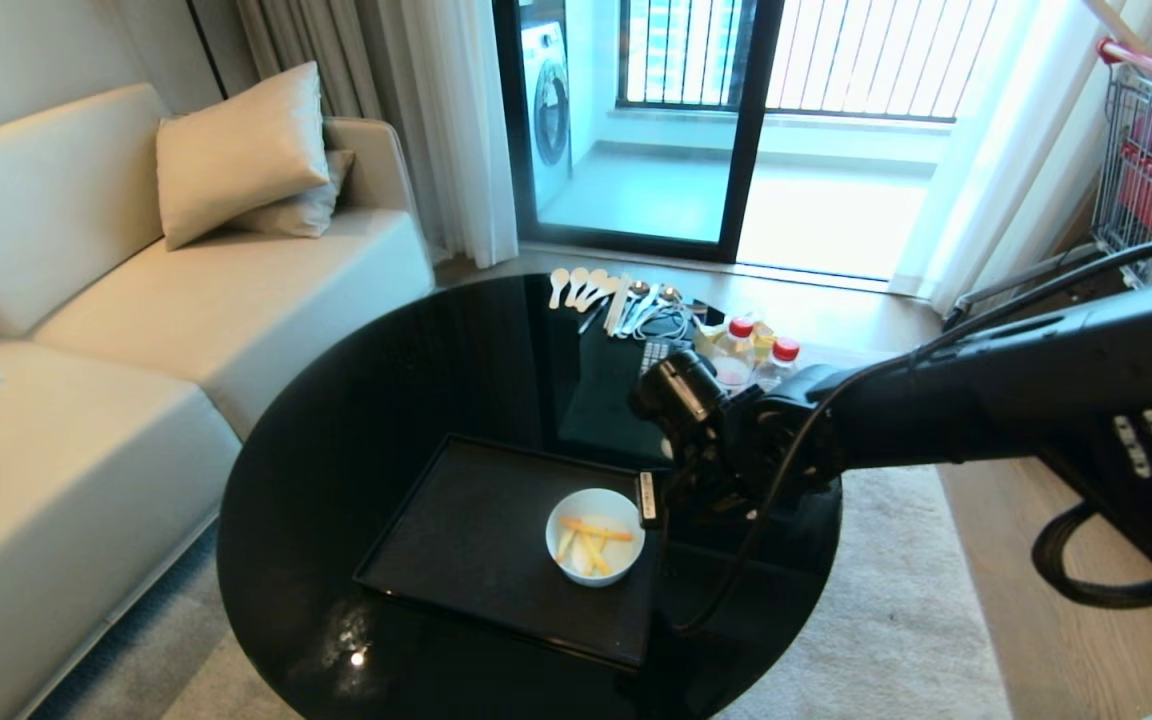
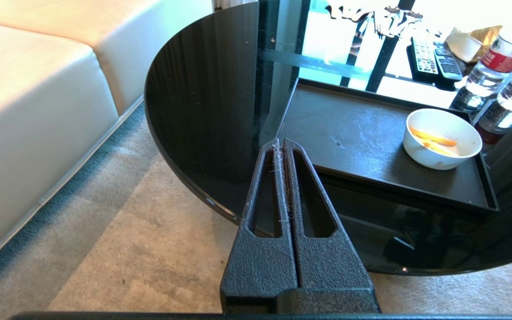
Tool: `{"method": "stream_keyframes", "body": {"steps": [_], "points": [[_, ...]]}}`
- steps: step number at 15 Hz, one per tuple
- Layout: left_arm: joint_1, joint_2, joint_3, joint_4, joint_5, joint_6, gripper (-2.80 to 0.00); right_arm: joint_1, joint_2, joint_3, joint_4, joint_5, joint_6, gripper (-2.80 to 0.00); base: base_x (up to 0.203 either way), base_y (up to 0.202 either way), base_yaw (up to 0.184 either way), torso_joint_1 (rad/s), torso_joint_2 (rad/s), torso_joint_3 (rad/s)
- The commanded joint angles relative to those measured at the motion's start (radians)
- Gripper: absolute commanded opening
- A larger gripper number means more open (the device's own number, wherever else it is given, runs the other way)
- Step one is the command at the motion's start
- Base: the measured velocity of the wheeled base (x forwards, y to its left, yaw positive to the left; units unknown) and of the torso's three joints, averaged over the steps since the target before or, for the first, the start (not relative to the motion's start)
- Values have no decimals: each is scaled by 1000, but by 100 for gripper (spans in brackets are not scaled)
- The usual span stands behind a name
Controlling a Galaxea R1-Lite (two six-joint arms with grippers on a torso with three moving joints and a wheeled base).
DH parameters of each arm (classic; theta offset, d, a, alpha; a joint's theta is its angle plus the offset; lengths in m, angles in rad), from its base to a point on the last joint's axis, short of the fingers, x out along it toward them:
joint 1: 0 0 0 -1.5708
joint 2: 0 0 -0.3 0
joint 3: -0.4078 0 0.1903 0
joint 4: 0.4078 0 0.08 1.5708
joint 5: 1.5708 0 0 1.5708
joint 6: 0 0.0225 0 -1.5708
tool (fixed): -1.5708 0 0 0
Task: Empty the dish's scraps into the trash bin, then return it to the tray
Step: Pick up the bowl with leftover food
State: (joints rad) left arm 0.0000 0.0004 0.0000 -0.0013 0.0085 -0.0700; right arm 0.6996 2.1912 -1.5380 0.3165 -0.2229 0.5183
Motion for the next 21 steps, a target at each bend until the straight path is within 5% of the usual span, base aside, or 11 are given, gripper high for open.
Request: {"method": "stream_keyframes", "body": {"steps": [1, 7, 21], "points": [[0, 0, 0, 0, 1, -1, -280, 14, 63, -60, 5, -28, 16, 0, 0, 0, 0, 0, 0, 0], [0, 0, 0, 0, 1, -1, -280, 34, 158, -85, -2, -137, 20, 0, 0, 0, 0, 0, 0, 0], [0, 0, 0, 0, 1, -1, -280, 34, 277, -208, 4, -191, 35, 0, 0, 0, 0, 0, 0, 0]]}}
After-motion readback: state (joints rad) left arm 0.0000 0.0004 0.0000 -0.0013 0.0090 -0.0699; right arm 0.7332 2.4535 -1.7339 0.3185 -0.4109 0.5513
